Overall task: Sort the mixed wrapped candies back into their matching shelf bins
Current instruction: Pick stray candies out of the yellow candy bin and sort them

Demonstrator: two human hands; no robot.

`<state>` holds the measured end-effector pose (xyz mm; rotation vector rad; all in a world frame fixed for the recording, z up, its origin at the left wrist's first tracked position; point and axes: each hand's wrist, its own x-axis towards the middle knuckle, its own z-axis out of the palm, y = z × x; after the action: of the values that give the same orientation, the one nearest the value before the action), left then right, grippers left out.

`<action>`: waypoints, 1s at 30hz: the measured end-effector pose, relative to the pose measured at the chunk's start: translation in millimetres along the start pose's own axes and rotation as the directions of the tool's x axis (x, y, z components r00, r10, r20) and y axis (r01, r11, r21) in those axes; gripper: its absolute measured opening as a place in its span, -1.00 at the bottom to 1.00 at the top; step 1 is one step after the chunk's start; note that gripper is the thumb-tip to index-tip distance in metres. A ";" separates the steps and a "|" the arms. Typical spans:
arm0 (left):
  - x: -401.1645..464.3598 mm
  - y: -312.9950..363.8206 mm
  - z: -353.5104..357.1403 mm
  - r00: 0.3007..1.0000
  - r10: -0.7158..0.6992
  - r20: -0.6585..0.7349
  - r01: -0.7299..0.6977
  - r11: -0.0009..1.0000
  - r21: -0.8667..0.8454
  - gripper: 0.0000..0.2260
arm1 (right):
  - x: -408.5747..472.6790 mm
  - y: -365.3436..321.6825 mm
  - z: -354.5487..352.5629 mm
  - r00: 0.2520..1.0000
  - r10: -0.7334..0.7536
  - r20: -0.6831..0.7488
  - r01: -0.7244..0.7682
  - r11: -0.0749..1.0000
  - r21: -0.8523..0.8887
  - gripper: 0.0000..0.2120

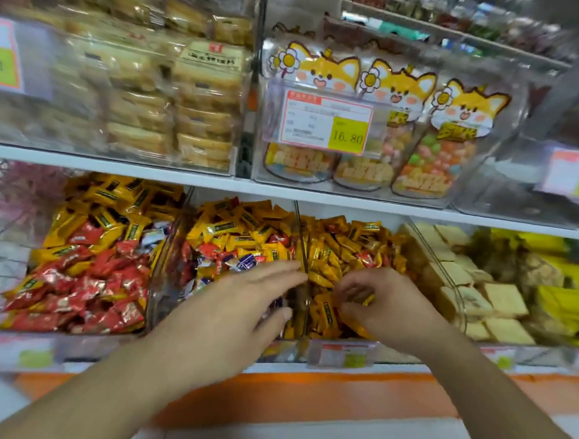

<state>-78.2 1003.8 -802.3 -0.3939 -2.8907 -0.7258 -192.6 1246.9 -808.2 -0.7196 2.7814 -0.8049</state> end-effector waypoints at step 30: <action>10.9 3.0 36.6 0.999 0.036 0.013 -0.036 0.998 -0.049 -0.48 | 4.6 20.8 13.0 0.991 0.136 0.003 -0.135 0.985 -0.104 -0.92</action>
<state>-90.2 1026.3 -830.9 -0.4572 -2.8756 -0.7919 -201.4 1253.9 -830.5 -0.5406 2.8437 -0.6337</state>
